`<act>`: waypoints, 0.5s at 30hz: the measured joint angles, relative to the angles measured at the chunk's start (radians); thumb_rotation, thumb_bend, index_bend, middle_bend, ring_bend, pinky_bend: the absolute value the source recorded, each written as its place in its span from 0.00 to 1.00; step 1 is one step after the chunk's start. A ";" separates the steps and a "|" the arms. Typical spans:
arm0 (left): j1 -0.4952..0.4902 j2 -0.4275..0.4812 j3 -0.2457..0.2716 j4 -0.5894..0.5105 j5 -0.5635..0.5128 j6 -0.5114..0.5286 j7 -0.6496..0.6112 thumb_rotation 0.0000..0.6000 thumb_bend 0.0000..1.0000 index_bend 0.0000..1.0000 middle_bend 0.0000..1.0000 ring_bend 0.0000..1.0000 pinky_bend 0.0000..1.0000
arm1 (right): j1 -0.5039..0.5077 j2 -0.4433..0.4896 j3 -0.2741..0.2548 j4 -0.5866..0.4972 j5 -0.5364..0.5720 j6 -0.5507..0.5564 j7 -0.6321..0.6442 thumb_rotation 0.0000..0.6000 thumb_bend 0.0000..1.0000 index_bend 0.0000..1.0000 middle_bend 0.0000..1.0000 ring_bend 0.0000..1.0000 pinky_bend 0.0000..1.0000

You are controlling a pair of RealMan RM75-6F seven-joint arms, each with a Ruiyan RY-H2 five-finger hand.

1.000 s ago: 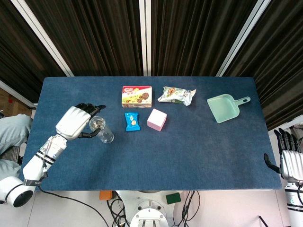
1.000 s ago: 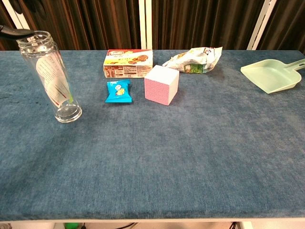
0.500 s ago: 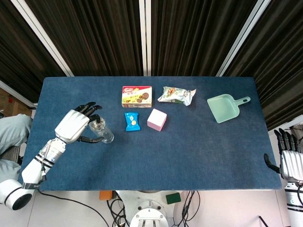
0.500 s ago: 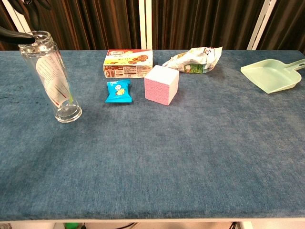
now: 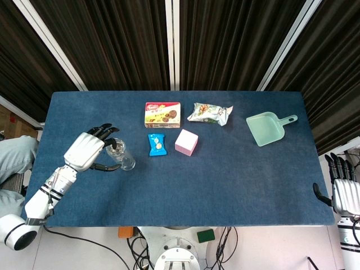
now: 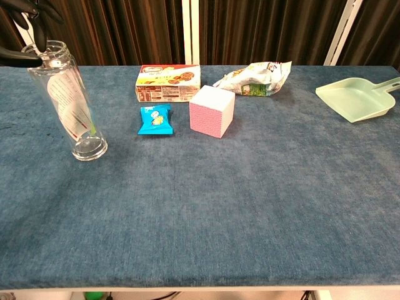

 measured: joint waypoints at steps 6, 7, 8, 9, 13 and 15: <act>0.002 -0.004 0.003 0.015 -0.003 -0.005 -0.011 0.46 0.12 0.48 0.17 0.10 0.27 | 0.001 0.000 -0.001 -0.006 -0.003 0.000 -0.008 1.00 0.36 0.00 0.00 0.00 0.00; 0.001 -0.005 0.003 0.018 -0.004 -0.007 -0.014 0.45 0.12 0.48 0.17 0.10 0.27 | 0.001 0.000 -0.002 -0.007 -0.003 0.000 -0.009 1.00 0.36 0.00 0.00 0.00 0.00; 0.001 -0.006 0.003 0.020 -0.005 -0.009 -0.017 0.45 0.12 0.48 0.17 0.10 0.27 | 0.001 0.000 -0.002 -0.007 -0.003 0.001 -0.010 1.00 0.36 0.00 0.00 0.00 0.00; 0.001 -0.007 0.003 0.022 -0.005 -0.010 -0.021 0.45 0.12 0.48 0.17 0.10 0.27 | 0.001 0.001 -0.002 -0.008 -0.003 0.001 -0.011 1.00 0.36 0.00 0.00 0.00 0.00; 0.000 -0.012 0.008 0.033 0.001 -0.015 -0.031 0.45 0.12 0.48 0.17 0.10 0.27 | 0.000 0.002 -0.001 -0.010 -0.002 0.003 -0.013 1.00 0.36 0.00 0.00 0.00 0.00; 0.000 -0.015 0.008 0.035 0.005 -0.014 -0.036 0.45 0.12 0.48 0.17 0.10 0.27 | 0.000 0.003 -0.001 -0.011 -0.002 0.003 -0.014 1.00 0.36 0.00 0.00 0.00 0.00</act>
